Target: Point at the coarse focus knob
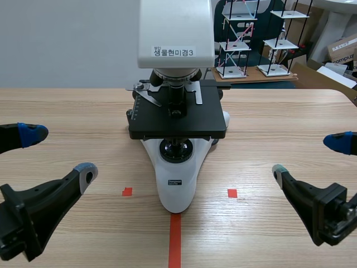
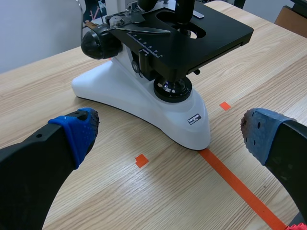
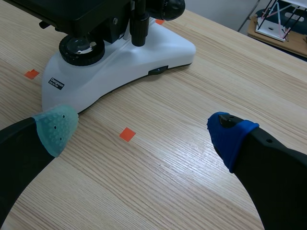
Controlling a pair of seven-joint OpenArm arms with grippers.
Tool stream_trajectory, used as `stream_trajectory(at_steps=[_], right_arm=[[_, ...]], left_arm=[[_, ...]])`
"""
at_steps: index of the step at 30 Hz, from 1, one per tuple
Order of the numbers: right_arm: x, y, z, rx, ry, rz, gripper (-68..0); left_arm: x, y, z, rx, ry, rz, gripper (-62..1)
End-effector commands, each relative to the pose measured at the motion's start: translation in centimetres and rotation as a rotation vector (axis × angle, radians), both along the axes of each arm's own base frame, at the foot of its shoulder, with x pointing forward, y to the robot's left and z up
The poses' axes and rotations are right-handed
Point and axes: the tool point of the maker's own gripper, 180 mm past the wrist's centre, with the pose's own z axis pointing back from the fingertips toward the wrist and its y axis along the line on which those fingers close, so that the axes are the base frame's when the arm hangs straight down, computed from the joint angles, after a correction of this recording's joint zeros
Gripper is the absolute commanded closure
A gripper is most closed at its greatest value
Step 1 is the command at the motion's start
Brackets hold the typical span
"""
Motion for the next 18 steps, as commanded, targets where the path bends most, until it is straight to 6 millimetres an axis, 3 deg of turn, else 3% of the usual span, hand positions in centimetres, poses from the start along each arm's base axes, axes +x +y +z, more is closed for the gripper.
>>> stream_trajectory(at_steps=[1, 18], right_arm=[[0.34, 0.04, 0.62, 0.008, -0.025, 0.004, -59.1], [0.32, 0.04, 0.57, 0.002, -0.025, 0.006, -59.1]], left_arm=[[-0.02, -0.30, 0.91, -0.026, -0.022, 0.001, -62.3], [-0.02, -0.30, 0.91, -0.026, -0.022, 0.001, -62.3]])
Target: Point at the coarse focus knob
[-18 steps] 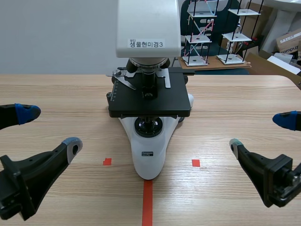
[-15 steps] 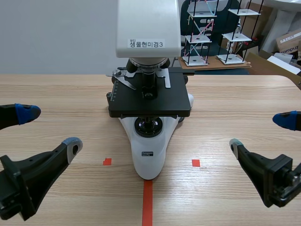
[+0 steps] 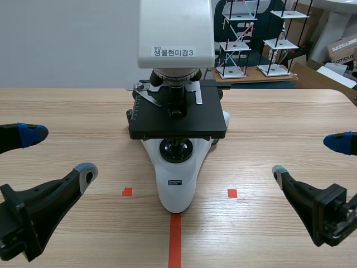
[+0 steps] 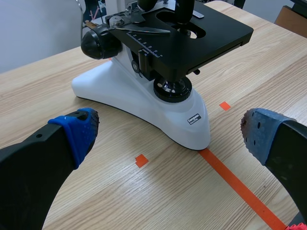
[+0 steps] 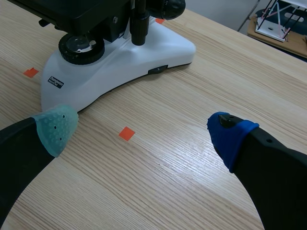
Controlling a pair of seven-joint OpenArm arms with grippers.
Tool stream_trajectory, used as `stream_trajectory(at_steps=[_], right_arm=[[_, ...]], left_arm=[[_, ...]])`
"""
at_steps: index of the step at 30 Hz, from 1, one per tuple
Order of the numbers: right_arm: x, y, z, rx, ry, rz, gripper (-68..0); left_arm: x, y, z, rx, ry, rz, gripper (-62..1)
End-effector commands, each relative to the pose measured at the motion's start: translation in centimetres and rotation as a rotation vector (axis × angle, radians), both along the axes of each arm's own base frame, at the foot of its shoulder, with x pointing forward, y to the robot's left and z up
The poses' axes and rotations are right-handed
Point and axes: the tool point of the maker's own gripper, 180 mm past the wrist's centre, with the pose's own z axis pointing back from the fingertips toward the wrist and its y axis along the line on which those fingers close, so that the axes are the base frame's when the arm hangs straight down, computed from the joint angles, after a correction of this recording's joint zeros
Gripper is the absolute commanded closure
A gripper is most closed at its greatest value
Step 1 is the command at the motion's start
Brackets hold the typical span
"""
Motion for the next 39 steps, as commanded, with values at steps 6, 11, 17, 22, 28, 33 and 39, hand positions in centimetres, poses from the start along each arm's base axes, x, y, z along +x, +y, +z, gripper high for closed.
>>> stream_trajectory(at_steps=[6, 11, 17, 22, 28, 33, 39], right_arm=[[0.3, 0.0, 0.6, 0.010, -0.025, 0.003, -59.1], [0.3, 0.0, 0.6, 0.010, -0.025, 0.003, -59.1], [0.3, 0.0, 0.6, 0.010, -0.026, 0.004, -59.1], [0.4, 0.1, 0.7, 0.011, -0.028, 0.004, -59.1], [0.9, 0.1, 1.7, 0.028, -0.076, 0.004, -19.2], [2.9, 0.1, 4.3, 0.074, -0.169, -0.004, 0.1], [5.8, -0.1, 7.7, 0.120, -0.262, -0.018, 0.0]], left_arm=[[0.0, -0.3, 0.9, -0.026, -0.022, 0.001, -62.3], [0.0, -0.3, 0.9, -0.026, -0.022, 0.001, -62.3], [0.0, -0.3, 0.9, -0.026, -0.022, 0.001, -62.3], [0.0, -0.3, 0.9, -0.026, -0.022, 0.001, -62.3], [0.0, -0.3, 0.9, -0.025, -0.021, 0.001, -62.3], [0.0, -0.3, 0.9, -0.024, -0.019, 0.000, -62.3], [0.0, -0.3, 0.9, -0.024, -0.019, 0.000, -62.3]])
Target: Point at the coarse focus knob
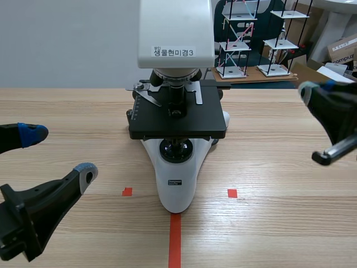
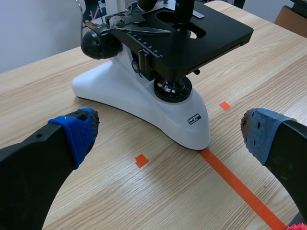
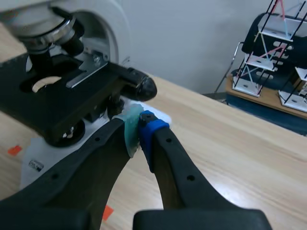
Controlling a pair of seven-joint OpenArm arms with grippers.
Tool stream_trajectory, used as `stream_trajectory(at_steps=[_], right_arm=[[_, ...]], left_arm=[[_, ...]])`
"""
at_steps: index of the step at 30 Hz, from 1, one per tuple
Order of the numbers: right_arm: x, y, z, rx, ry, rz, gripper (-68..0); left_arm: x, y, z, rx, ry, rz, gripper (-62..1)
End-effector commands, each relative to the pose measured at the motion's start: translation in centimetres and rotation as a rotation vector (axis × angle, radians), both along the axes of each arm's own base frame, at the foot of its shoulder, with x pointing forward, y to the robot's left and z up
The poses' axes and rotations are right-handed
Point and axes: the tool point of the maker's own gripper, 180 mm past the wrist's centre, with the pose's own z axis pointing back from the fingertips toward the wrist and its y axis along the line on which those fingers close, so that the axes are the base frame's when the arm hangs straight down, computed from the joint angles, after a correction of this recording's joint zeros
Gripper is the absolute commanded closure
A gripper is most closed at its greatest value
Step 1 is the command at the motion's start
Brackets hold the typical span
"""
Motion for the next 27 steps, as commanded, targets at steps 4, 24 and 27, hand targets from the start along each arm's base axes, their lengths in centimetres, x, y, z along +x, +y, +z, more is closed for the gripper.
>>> stream_trajectory(at_steps=[4, 24, 27], right_arm=[[2.3, -0.2, 2.6, -0.024, -0.061, -0.005, 0.0], [13.1, 0.6, 4.5, -0.031, -0.073, -0.017, -0.2], [14.6, 0.7, 4.2, -0.035, -0.049, -0.021, -0.2]], left_arm=[[0.0, -0.3, 0.9, -0.024, -0.020, 0.000, -62.3], [0.0, -0.3, 0.9, -0.024, -0.020, 0.000, -62.3], [0.0, -0.3, 0.9, -0.024, -0.020, 0.000, -62.3]])
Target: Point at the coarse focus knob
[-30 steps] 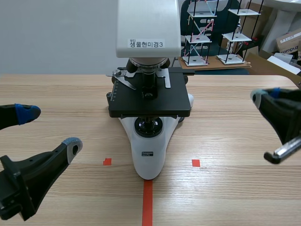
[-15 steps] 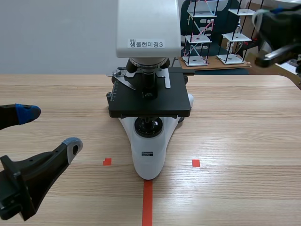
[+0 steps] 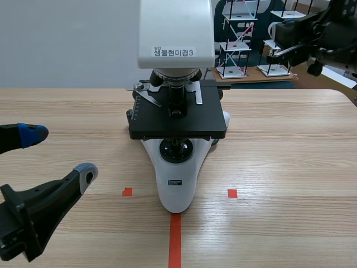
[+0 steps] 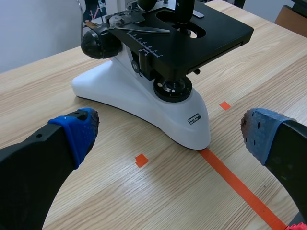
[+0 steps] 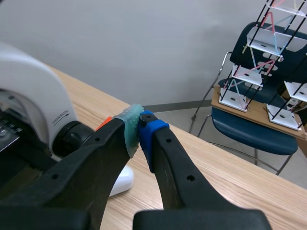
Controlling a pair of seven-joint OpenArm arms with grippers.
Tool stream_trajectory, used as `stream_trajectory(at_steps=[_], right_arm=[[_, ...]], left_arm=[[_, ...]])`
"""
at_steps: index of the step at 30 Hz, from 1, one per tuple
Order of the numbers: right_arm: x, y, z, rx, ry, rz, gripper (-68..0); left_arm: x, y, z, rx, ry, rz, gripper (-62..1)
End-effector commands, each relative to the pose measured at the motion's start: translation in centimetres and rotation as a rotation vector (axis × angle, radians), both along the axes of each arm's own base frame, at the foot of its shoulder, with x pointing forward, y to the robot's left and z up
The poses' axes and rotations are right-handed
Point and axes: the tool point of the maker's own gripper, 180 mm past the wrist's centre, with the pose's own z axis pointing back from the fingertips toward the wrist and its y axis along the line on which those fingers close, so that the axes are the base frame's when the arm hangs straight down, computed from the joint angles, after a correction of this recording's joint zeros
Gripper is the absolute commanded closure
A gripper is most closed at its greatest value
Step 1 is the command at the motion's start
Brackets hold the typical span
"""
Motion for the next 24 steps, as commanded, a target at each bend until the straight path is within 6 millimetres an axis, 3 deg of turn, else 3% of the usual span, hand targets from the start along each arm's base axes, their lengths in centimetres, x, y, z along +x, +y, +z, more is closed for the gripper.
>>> stream_trajectory(at_steps=[1, 12, 17, 24], right_arm=[[0.8, 0.3, 2.1, 0.007, -0.045, 0.007, -0.2], [3.5, 3.9, -0.3, -0.024, 0.130, 0.087, -0.2], [3.1, 5.1, -2.6, -0.030, 0.255, 0.121, -0.2], [2.7, 5.6, -3.5, -0.029, 0.315, 0.133, -0.2]], left_arm=[[0.0, -0.3, 0.9, -0.024, -0.020, 0.000, -62.3], [0.0, -0.3, 0.9, -0.024, -0.020, 0.000, -62.3], [0.0, -0.3, 0.9, -0.024, -0.020, 0.000, -62.3], [0.0, -0.3, 0.9, -0.024, -0.020, 0.000, -62.3]])
